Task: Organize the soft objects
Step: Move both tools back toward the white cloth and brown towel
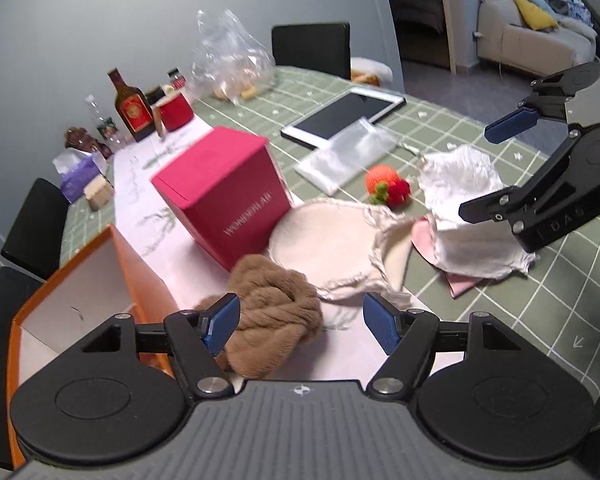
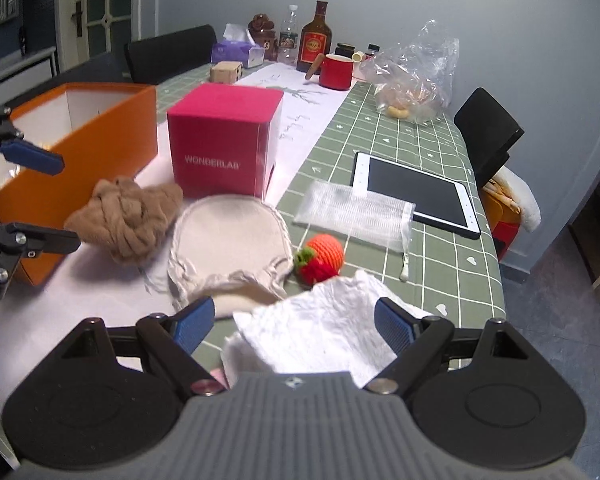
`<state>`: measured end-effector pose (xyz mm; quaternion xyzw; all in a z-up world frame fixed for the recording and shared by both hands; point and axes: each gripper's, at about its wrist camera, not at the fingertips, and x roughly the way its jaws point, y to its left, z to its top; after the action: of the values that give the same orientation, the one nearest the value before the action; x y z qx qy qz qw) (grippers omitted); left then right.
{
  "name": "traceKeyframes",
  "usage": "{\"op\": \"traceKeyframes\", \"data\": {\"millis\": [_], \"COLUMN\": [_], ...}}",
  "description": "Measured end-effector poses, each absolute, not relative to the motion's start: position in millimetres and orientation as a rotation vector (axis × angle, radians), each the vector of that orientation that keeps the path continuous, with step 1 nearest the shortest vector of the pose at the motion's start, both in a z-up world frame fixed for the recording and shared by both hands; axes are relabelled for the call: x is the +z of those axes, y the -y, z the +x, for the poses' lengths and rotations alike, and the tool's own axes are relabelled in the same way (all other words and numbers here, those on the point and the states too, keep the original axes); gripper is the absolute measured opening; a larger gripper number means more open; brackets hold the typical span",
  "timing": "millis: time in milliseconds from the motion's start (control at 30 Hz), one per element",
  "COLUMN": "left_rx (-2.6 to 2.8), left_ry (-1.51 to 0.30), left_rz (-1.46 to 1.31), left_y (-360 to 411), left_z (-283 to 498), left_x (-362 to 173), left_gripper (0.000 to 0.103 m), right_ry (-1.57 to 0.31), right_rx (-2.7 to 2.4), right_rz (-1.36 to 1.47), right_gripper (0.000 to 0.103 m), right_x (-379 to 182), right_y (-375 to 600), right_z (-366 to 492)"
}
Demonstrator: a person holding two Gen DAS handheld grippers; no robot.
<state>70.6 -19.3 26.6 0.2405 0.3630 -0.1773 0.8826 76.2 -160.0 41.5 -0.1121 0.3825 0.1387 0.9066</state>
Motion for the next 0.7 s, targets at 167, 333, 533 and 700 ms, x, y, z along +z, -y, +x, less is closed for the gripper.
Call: {"op": "traceKeyframes", "data": {"millis": [167,333,533,700], "left_rx": [-0.347,-0.311,-0.252,-0.229], "left_ry": [-0.803,-0.851,-0.866,-0.885], "left_rz": [0.456,0.461,0.446,0.456], "left_y": [24,26,23,22], "left_z": [84,95,106,113], "left_x": [12,-4,-17,-25], "left_gripper": [0.083,0.083,0.083,0.083], "right_ry": [-0.820,-0.848,-0.878,-0.898], "right_rx": [0.308,0.332,0.347,0.357], "right_rz": [-0.261,-0.281,-0.275,-0.283], "right_gripper": [0.086,0.085,0.081,0.070], "right_x": [17,-5,-23,-31], "right_y": [162,165,168,170], "right_z": [71,68,72,75]}}
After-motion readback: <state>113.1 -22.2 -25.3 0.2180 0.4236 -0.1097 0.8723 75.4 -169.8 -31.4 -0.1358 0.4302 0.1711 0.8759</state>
